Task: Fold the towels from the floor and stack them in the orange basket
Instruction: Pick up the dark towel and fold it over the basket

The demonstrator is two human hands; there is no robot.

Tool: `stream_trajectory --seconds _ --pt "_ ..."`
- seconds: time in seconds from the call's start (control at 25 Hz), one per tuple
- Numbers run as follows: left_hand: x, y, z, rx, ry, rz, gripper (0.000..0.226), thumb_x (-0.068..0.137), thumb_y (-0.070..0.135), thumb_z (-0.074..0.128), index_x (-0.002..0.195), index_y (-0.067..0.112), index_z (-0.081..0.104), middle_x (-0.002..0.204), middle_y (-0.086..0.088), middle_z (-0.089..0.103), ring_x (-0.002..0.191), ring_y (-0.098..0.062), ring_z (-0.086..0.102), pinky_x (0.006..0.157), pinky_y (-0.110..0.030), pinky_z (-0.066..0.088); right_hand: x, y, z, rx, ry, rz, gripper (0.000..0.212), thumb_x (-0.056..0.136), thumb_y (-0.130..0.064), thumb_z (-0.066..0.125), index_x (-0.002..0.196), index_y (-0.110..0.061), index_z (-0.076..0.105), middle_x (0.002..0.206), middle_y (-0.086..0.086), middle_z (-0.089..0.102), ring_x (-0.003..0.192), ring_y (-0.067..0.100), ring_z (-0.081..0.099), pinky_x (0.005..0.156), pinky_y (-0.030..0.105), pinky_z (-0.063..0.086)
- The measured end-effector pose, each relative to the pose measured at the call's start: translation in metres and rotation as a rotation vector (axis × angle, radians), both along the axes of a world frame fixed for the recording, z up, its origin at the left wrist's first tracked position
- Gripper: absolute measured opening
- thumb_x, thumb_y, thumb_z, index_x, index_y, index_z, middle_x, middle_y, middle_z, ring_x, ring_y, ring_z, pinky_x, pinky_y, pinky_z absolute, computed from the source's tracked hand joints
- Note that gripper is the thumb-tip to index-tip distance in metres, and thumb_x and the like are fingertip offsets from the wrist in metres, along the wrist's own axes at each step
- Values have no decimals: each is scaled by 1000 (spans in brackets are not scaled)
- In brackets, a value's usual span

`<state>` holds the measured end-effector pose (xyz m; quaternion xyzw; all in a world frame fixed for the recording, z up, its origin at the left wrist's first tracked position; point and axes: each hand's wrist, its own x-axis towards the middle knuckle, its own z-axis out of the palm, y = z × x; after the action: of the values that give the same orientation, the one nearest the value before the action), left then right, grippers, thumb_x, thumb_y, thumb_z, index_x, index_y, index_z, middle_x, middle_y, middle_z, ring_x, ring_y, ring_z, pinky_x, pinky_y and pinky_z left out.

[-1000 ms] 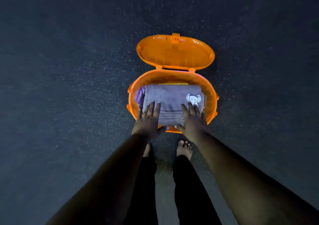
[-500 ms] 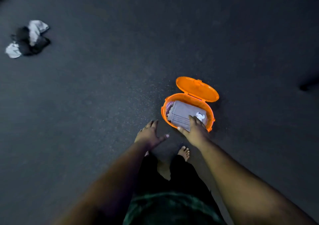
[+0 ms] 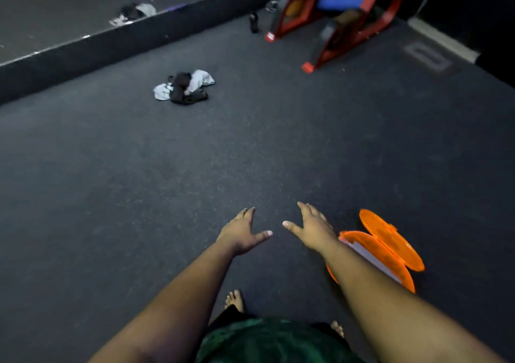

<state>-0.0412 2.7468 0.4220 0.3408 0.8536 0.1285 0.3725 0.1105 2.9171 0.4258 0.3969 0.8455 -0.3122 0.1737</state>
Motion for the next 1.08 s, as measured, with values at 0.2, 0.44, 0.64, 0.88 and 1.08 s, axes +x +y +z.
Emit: stream_trajectory --seconds 0.2,0.44,0.64,0.88,1.08 --pt "-114 -45 21 17 38 110 109 81 79 56 162 20 14 170 -4 16 155 -22 22 123 -47 27 -134 -35 23 -15 62 122 92 88 -74 53 160 -28 20 168 2 18 153 28 22 120 48 29" --pt "-252 -32 26 33 66 233 106 85 75 58 163 18 13 170 -5 16 155 -22 21 124 -43 26 -279 -3 19 -28 89 203 93 89 -74 52 161 -26 18 168 2 20 152 28 22 119 50 30" --pt "-360 3 34 0 79 317 106 85 74 58 163 19 12 170 -3 14 155 -22 21 124 -42 25 -404 50 15 -41 90 284 93 88 -75 52 160 -26 19 167 2 22 152 28 24 119 49 30" --pt "-480 37 38 2 71 414 108 83 77 57 163 19 12 170 -4 15 155 -23 21 124 -45 24 -545 95 29 -38 85 379 93 89 -75 51 161 -27 18 167 0 21 152 27 22 118 49 29" --pt "-618 62 14 7 57 440 108 84 75 58 163 18 13 170 -4 16 155 -22 21 124 -42 25 -686 127 13 -24 73 404 91 90 -74 51 161 -27 18 167 0 22 152 28 23 118 50 30"
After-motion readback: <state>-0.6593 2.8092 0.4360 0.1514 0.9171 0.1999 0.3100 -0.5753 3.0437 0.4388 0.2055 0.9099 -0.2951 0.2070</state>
